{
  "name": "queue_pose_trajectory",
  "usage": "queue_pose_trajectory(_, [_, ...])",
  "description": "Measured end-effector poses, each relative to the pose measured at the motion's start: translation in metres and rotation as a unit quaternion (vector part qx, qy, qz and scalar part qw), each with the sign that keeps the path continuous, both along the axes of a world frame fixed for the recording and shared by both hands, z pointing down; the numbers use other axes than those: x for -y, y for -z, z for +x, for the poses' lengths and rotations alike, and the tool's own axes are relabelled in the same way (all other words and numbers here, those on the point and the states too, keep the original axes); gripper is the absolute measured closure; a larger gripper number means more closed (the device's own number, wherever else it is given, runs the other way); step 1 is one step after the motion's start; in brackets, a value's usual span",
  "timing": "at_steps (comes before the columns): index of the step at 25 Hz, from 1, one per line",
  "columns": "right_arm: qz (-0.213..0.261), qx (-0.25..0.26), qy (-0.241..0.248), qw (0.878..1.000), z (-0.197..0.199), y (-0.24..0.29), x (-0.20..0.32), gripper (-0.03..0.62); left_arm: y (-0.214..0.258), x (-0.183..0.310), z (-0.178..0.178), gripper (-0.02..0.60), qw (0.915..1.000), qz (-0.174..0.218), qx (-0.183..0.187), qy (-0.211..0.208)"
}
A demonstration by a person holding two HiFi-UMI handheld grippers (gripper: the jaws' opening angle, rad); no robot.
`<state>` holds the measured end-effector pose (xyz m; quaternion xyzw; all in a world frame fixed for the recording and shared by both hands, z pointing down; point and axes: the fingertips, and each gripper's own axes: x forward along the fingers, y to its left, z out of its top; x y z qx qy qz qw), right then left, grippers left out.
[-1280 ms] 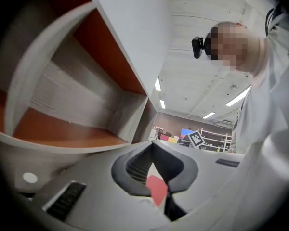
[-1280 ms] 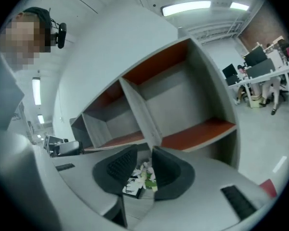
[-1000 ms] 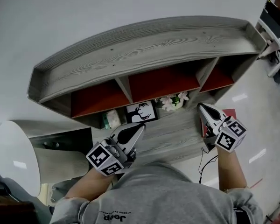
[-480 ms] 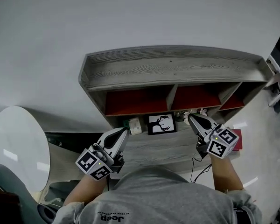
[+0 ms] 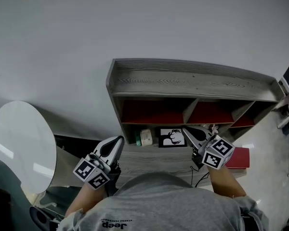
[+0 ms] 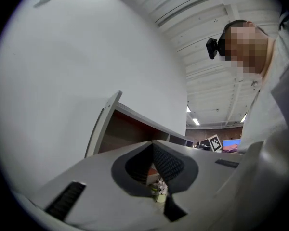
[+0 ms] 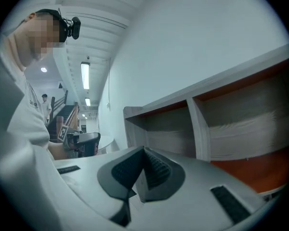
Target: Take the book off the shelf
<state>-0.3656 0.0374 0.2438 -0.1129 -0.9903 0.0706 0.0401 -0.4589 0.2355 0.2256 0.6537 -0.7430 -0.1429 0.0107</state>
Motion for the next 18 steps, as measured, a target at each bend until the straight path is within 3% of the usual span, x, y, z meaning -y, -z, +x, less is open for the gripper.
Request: queue_pose_trajectory(18, [0.015, -0.01, 0.005, 1.0, 0.006, -0.008, -0.003, 0.599, -0.005, 0.01, 0.002, 0.566, 0.9998, -0.004, -0.012, -0.014])
